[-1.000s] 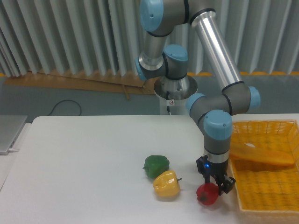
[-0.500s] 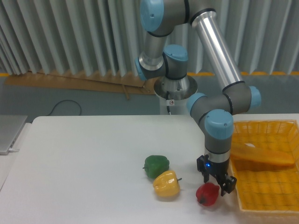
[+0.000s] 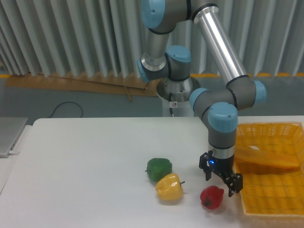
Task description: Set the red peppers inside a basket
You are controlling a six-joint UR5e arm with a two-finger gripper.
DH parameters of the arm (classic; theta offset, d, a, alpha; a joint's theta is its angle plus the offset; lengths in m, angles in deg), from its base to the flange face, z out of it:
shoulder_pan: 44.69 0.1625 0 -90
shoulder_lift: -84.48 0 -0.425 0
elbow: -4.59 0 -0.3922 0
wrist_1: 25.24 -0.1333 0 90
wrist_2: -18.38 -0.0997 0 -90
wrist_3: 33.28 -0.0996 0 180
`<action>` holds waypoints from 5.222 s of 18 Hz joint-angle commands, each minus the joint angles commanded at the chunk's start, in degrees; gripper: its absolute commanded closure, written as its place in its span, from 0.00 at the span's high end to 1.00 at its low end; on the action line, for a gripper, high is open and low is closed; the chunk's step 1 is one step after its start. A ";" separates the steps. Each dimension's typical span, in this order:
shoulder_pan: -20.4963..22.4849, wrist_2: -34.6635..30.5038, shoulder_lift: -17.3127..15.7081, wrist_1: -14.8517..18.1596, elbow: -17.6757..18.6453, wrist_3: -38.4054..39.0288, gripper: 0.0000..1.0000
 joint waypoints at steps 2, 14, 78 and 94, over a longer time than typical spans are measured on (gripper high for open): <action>-0.35 0.00 0.17 0.00 -0.61 0.35 1.00; -3.60 0.35 2.46 -0.53 -0.97 -0.17 1.00; 6.41 -0.98 -13.62 22.24 2.28 -41.45 0.52; 17.05 1.06 -14.59 23.38 2.46 -60.20 0.52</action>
